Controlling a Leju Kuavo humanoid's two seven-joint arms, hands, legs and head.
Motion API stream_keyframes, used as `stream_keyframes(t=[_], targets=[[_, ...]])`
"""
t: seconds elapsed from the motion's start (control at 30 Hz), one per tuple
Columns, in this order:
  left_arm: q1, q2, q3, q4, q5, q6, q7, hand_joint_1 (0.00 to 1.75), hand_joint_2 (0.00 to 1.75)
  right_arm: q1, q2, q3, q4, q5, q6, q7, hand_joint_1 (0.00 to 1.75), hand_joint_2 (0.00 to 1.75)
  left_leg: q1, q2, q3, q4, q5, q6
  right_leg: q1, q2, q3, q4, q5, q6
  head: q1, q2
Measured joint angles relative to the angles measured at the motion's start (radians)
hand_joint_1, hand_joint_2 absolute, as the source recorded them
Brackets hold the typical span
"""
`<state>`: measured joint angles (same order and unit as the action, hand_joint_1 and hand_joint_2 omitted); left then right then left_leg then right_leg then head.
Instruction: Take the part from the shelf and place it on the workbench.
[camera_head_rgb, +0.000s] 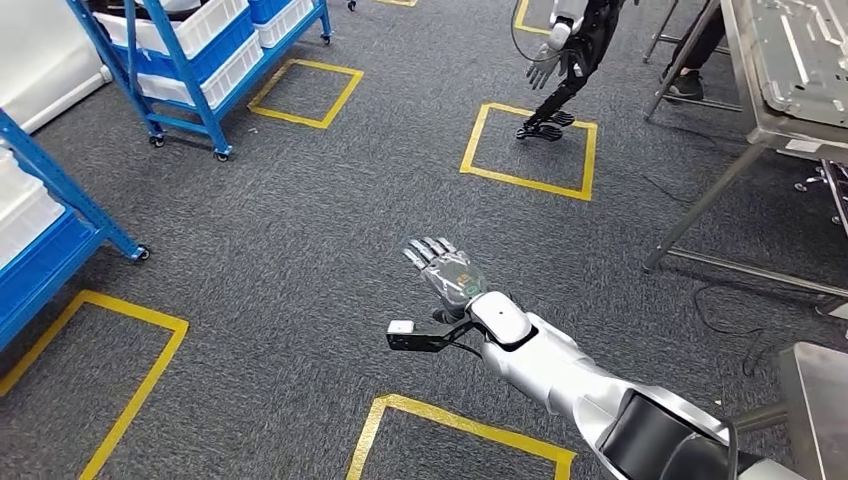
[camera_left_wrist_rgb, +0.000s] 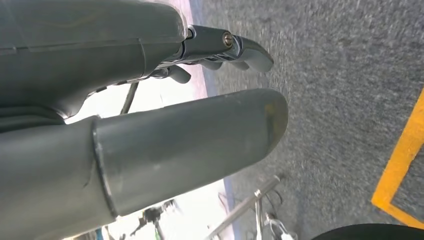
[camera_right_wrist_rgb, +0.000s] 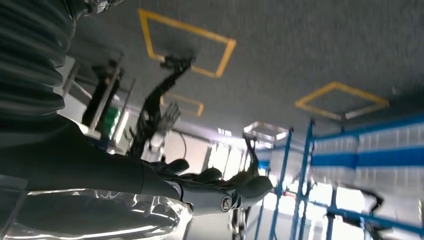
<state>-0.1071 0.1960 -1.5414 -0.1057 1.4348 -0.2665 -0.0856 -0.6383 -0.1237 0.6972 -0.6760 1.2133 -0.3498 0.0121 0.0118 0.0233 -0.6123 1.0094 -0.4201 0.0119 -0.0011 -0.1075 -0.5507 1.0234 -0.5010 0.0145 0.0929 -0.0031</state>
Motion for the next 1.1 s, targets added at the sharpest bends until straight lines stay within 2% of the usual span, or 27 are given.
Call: stream_keyframes(t=[0.03,0.1,0.13,0.17,0.2,0.23,0.27,0.33,0.37,0.4,0.47,0.5,0.53,0.6,0.63,0.67,0.7,0.73,0.77,0.8,0.87,0.9,0.93,0.97,1.0,1.03,1.1], targets=[[0.001,0.000,0.002,0.000,0.002,-0.001,0.001,0.00,0.00,0.010,-0.001,-0.009,0.018,-0.009,0.004,0.002,0.00,1.75,0.003,-0.010,0.002,-0.004,0.002,0.006,-0.003,0.028,-0.011,0.028,-0.020,0.005,0.000,0.000],[0.001,0.000,0.004,0.000,0.002,-0.003,0.004,0.00,0.00,0.035,-0.002,-0.033,0.065,-0.030,0.018,0.004,0.00,1.75,0.004,-0.031,0.003,-0.006,0.005,0.015,-0.007,0.088,-0.067,0.145,-0.081,0.011,0.000,0.000],[0.000,0.000,0.005,0.000,0.003,-0.004,0.005,0.00,0.00,0.051,-0.002,-0.046,0.092,-0.040,0.026,0.005,0.00,1.75,0.003,-0.044,0.002,-0.006,0.005,0.017,-0.008,0.100,-0.102,0.213,-0.108,0.013,0.000,0.000],[0.001,0.000,0.005,0.000,0.003,-0.004,0.006,0.00,0.00,0.069,-0.002,-0.059,0.116,-0.048,0.031,0.006,0.00,1.75,0.003,-0.059,0.001,-0.005,0.005,0.019,-0.008,0.105,-0.128,0.261,-0.120,0.014,0.000,0.000],[0.002,0.000,0.005,0.000,0.002,-0.004,0.006,0.00,0.00,0.086,-0.002,-0.071,0.138,-0.056,0.034,0.006,0.00,1.75,0.002,-0.075,0.001,-0.003,0.005,0.019,-0.009,0.106,-0.138,0.273,-0.112,0.013,0.000,0.000],[0.004,0.000,0.005,0.000,0.002,-0.004,0.006,0.00,0.00,0.099,-0.002,-0.081,0.156,-0.060,0.035,0.006,0.00,1.75,0.002,-0.090,0.001,-0.001,0.005,0.019,-0.009,0.109,-0.128,0.245,-0.085,0.011,0.000,0.000],[0.006,-0.001,0.005,0.000,0.002,-0.004,0.007,0.00,0.00,0.108,-0.002,-0.090,0.169,-0.062,0.034,0.006,0.00,1.75,0.002,-0.104,0.000,0.002,0.004,0.018,-0.011,0.119,-0.101,0.183,-0.046,0.009,0.000,0.000],[0.007,-0.002,0.005,0.000,0.001,-0.004,0.007,0.00,0.00,0.115,-0.002,-0.104,0.190,-0.063,0.035,0.005,0.00,1.75,0.001,-0.127,-0.004,0.009,0.003,0.012,-0.014,0.164,-0.046,0.056,0.007,0.003,0.000,0.000],[0.007,-0.002,0.005,0.000,0.002,-0.004,0.008,0.00,0.00,0.116,-0.002,-0.109,0.199,-0.065,0.041,0.006,0.00,1.75,0.001,-0.135,-0.007,0.011,0.003,0.007,-0.014,0.179,-0.031,0.022,0.016,0.000,0.000,0.000],[0.007,-0.002,0.005,0.000,0.002,-0.004,0.008,0.00,0.00,0.118,-0.001,-0.114,0.208,-0.068,0.053,0.009,0.00,1.75,0.001,-0.145,-0.011,0.011,0.005,0.001,-0.012,0.186,-0.027,0.011,0.015,-0.003,0.000,0.000],[0.011,-0.003,0.005,0.002,0.004,-0.004,0.009,0.00,0.00,0.128,0.002,-0.125,0.227,-0.083,0.088,0.022,0.00,1.75,0.002,-0.160,-0.016,0.008,0.009,-0.012,-0.012,0.160,-0.023,0.006,0.021,-0.014,0.000,0.000],[0.014,-0.004,0.005,0.003,0.006,-0.004,0.010,0.00,0.00,0.137,0.004,-0.132,0.238,-0.094,0.106,0.030,0.00,1.75,0.001,-0.148,-0.020,0.015,0.002,-0.017,-0.013,0.148,-0.020,0.000,0.024,-0.021,0.000,0.000],[0.015,-0.005,0.005,0.004,0.008,-0.004,0.010,0.00,0.00,0.150,0.005,-0.141,0.249,-0.107,0.120,0.035,0.00,1.75,-0.001,-0.123,-0.030,0.037,-0.015,-0.021,-0.015,0.134,-0.017,-0.005,0.027,-0.029,0.000,0.000],[0.017,-0.008,0.005,0.007,0.011,-0.003,0.010,0.00,0.00,0.186,0.006,-0.163,0.275,-0.135,0.142,0.041,0.00,1.75,-0.002,-0.059,-0.073,0.137,-0.079,-0.027,-0.012,0.104,-0.014,-0.010,0.029,-0.039,0.000,0.000],[0.018,-0.010,0.005,0.009,0.013,-0.003,0.010,0.00,0.00,0.208,0.006,-0.176,0.288,-0.149,0.154,0.042,0.00,1.75,-0.001,-0.043,-0.101,0.203,-0.113,-0.030,-0.009,0.087,-0.014,-0.010,0.027,-0.041,0.000,0.000],[0.020,-0.012,0.005,0.012,0.018,-0.005,0.010,0.00,0.00,0.231,0.006,-0.190,0.301,-0.165,0.168,0.043,0.00,1.75,0.000,-0.035,-0.122,0.254,-0.134,-0.033,-0.007,0.071,-0.014,-0.009,0.026,-0.042,0.000,0.000],[0.022,-0.015,0.006,0.015,0.024,-0.008,0.011,0.00,0.00,0.254,0.006,-0.206,0.312,-0.182,0.183,0.043,0.00,1.75,0.001,-0.030,-0.128,0.276,-0.138,-0.034,-0.006,0.054,-0.014,-0.008,0.024,-0.042,0.000,0.000],[0.025,-0.017,0.006,0.019,0.030,-0.011,0.012,0.00,0.00,0.274,0.008,-0.223,0.320,-0.202,0.197,0.042,0.00,1.75,0.001,-0.027,-0.114,0.260,-0.124,-0.035,-0.006,0.040,-0.014,-0.006,0.021,-0.041,-0.001,0.000],[0.027,-0.019,0.007,0.024,0.036,-0.014,0.014,0.00,0.00,0.292,0.010,-0.240,0.326,-0.219,0.207,0.041,0.00,1.75,0.000,-0.019,-0.081,0.207,-0.098,-0.034,-0.006,0.027,-0.013,-0.004,0.018,-0.039,-0.001,0.000],[0.029,-0.021,0.007,0.029,0.041,-0.016,0.016,0.00,0.00,0.306,0.013,-0.258,0.331,-0.234,0.215,0.039,0.00,1.75,-0.001,-0.001,-0.038,0.134,-0.072,-0.030,-0.005,0.015,-0.012,-0.002,0.015,-0.036,-0.001,0.000],[0.028,-0.024,0.008,0.038,0.045,-0.018,0.018,0.00,0.00,0.326,0.019,-0.286,0.339,-0.247,0.223,0.037,0.00,1.75,-0.007,0.029,0.022,0.030,-0.042,-0.018,-0.001,-0.003,-0.008,0.002,0.008,-0.027,0.000,0.000],[0.028,-0.026,0.009,0.042,0.045,-0.019,0.019,0.00,0.00,0.332,0.022,-0.297,0.343,-0.253,0.233,0.038,0.00,1.75,-0.010,0.034,0.032,0.011,-0.040,-0.012,0.000,-0.010,-0.006,0.003,0.007,-0.022,0.000,0.000],[0.029,-0.027,0.009,0.045,0.046,-0.019,0.020,0.00,0.00,0.337,0.025,-0.305,0.346,-0.257,0.248,0.040,0.00,1.75,-0.013,0.025,0.031,0.011,-0.038,-0.006,0.001,-0.018,-0.003,0.001,0.006,-0.017,0.000,0.000],[0.030,-0.029,0.010,0.048,0.046,-0.020,0.022,0.00,0.00,0.342,0.029,-0.312,0.350,-0.263,0.269,0.043,0.00,1.75,-0.011,0.015,0.033,0.008,-0.036,-0.001,0.000,-0.022,0.000,0.000,0.004,-0.011,0.000,0.000],[0.031,-0.031,0.010,0.051,0.047,-0.022,0.024,0.00,0.00,0.349,0.033,-0.320,0.354,-0.271,0.291,0.050,0.00,1.75,-0.009,0.006,0.035,0.003,-0.033,0.005,-0.001,-0.010,0.003,0.003,-0.001,-0.004,0.000,0.000],[0.031,-0.033,0.010,0.055,0.049,-0.024,0.026,0.00,0.00,0.361,0.037,-0.328,0.360,-0.282,0.312,0.059,0.00,1.75,-0.006,-0.004,0.038,-0.002,-0.030,0.012,-0.003,0.016,0.000,0.019,-0.016,0.001,0.000,0.000],[0.026,-0.039,0.010,0.061,0.052,-0.026,0.030,0.00,0.00,0.394,0.043,-0.353,0.376,-0.311,0.347,0.083,0.00,1.75,-0.001,-0.026,0.039,-0.007,-0.024,0.021,-0.008,0.081,-0.039,0.112,-0.076,0.008,0.000,0.000]])
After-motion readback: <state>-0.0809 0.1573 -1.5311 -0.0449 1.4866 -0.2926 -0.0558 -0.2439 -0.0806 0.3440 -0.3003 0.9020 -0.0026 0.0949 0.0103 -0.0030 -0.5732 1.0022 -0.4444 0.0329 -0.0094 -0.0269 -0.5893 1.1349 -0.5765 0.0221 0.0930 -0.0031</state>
